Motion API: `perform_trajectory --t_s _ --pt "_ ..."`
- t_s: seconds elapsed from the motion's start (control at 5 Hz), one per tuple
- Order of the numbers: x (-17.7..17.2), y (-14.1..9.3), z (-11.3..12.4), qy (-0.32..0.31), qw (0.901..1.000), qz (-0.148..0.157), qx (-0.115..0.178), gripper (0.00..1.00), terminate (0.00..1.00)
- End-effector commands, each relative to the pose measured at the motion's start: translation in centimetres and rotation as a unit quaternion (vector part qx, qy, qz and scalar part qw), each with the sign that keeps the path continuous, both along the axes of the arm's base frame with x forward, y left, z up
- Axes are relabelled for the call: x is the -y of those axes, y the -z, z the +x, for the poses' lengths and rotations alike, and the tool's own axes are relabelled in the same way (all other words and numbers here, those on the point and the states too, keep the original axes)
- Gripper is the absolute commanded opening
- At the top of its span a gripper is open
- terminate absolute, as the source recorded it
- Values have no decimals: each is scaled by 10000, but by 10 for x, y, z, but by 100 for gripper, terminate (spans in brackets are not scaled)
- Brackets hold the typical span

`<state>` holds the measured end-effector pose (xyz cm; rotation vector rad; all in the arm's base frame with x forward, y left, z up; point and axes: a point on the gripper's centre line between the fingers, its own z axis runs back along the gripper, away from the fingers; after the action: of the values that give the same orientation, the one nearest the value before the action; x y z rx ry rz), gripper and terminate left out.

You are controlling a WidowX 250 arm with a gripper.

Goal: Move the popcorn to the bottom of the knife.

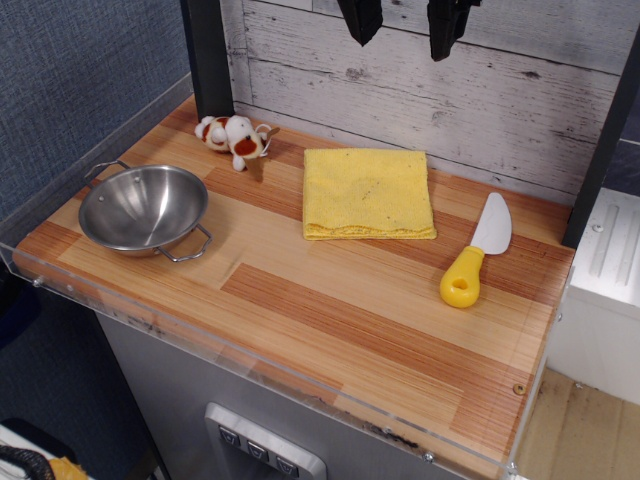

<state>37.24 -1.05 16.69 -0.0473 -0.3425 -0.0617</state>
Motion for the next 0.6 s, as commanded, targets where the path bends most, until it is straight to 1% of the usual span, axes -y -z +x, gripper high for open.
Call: perform_trajectory --t_s 0.0,0.2,0.4 --pt "0 0 0 0 10000 0 0 100 0" --pt "-28 5 -8 -176 9995 271 39 100 0" --pt "-55 16 -18 -331 9967 736 -22 100 0"
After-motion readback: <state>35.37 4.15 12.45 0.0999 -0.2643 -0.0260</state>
